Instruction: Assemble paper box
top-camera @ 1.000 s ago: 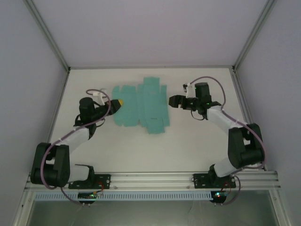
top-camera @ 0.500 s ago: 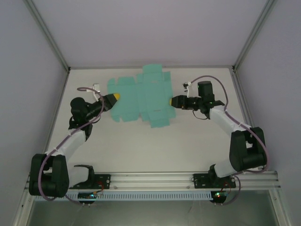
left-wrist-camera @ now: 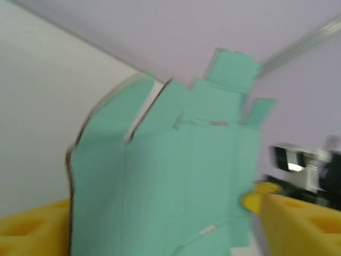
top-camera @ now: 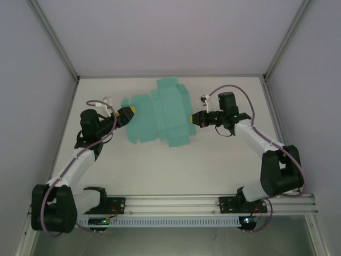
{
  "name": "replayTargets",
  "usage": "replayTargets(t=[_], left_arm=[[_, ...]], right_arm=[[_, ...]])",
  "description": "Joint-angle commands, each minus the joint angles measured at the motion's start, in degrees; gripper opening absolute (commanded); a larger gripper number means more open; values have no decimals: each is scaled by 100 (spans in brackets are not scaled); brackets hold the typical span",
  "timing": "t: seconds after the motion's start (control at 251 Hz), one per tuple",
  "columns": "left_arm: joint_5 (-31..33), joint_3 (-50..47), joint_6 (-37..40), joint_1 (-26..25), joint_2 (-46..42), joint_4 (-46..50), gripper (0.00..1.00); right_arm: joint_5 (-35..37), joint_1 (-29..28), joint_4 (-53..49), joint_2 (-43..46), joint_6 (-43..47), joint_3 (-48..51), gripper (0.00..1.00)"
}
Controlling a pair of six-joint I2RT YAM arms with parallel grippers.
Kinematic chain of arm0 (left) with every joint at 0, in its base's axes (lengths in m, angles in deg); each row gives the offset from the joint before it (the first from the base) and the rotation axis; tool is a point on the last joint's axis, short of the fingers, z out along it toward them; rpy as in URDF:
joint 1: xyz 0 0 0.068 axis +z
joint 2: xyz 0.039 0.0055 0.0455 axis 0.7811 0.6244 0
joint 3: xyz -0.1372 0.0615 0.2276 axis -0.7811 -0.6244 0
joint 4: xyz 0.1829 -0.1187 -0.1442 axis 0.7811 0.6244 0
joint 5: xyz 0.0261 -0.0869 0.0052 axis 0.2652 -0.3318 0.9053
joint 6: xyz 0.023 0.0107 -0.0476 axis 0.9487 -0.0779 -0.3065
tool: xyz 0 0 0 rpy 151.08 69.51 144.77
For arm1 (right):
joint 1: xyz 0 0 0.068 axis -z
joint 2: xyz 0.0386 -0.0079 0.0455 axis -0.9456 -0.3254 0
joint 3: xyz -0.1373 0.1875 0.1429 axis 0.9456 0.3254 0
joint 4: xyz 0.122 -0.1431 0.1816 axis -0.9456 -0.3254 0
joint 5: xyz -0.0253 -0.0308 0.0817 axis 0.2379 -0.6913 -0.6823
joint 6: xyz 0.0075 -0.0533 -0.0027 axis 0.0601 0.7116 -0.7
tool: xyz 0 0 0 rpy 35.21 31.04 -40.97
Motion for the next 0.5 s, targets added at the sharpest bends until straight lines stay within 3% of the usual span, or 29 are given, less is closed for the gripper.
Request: replayTargets(t=[0.0, 0.112, 0.279, 0.367, 0.495], left_arm=[[1822, 308, 1120, -22, -401, 2374, 100], [2221, 386, 1308, -9, -452, 2963, 100], [1467, 494, 1361, -20, -136, 2694, 100], [958, 646, 1320, -40, 126, 2374, 100], [344, 1042, 1270, -131, 565, 2020, 100]], right_arm=[[1997, -463, -1245, 29, 1513, -394, 0], [3705, -1001, -1312, -310, 2301, -517, 0], [5975, -1826, 7, -735, 3892, -282, 0], [6621, -2181, 1050, -920, 5036, 9, 0], [6849, -2374, 1917, -1166, 6176, 243, 0]])
